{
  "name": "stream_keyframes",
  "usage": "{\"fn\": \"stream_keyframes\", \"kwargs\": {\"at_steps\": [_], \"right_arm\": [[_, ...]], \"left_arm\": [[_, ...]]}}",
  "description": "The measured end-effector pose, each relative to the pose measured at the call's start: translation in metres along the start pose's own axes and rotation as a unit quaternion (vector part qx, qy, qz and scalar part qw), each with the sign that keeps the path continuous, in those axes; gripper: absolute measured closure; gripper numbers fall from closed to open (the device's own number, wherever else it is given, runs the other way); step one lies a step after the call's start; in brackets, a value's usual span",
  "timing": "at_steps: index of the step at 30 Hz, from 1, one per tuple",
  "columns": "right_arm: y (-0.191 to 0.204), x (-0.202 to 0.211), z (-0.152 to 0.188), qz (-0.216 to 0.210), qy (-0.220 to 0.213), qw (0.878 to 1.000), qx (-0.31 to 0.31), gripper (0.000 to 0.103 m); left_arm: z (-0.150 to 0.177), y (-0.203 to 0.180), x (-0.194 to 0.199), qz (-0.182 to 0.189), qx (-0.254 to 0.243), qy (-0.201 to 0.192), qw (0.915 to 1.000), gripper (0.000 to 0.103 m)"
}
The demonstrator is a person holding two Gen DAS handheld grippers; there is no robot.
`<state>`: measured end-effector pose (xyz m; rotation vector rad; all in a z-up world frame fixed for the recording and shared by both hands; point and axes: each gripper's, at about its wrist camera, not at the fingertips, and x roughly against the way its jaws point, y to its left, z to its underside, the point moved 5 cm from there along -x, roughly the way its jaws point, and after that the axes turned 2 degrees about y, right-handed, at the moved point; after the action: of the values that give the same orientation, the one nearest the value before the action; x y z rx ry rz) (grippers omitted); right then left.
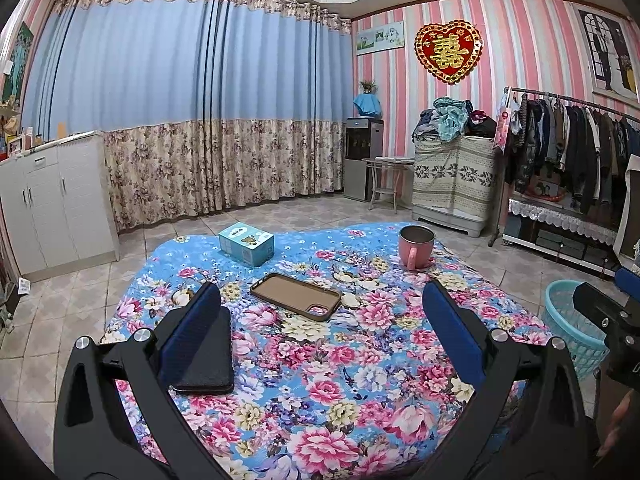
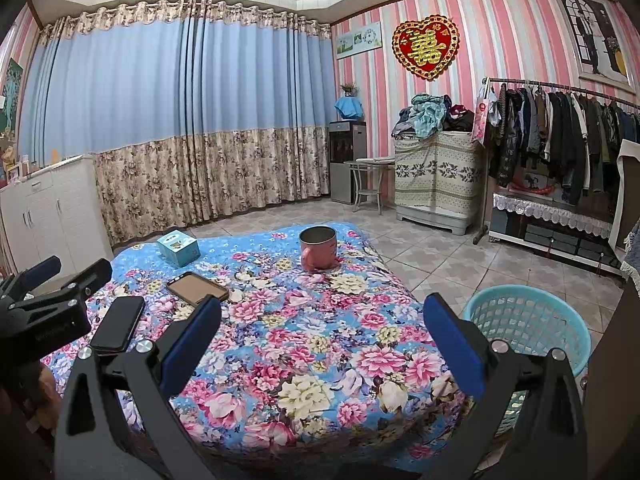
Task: Collect trash
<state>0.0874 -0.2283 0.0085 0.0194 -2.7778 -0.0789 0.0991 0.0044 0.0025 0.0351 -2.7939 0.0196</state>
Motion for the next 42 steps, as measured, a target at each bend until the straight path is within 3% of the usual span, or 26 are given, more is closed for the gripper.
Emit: {"fn": "stream_keyframes", "kwargs": {"at_steps": [42], "right_arm": [[0.0027, -0.0008, 0.0014, 0.004, 0.001, 1.0, 0.001, 0.004]], "left_arm": [[-0.0001, -0.0012, 0.0073, 0.0, 0.0, -0.001, 1.0, 0.005]]}}
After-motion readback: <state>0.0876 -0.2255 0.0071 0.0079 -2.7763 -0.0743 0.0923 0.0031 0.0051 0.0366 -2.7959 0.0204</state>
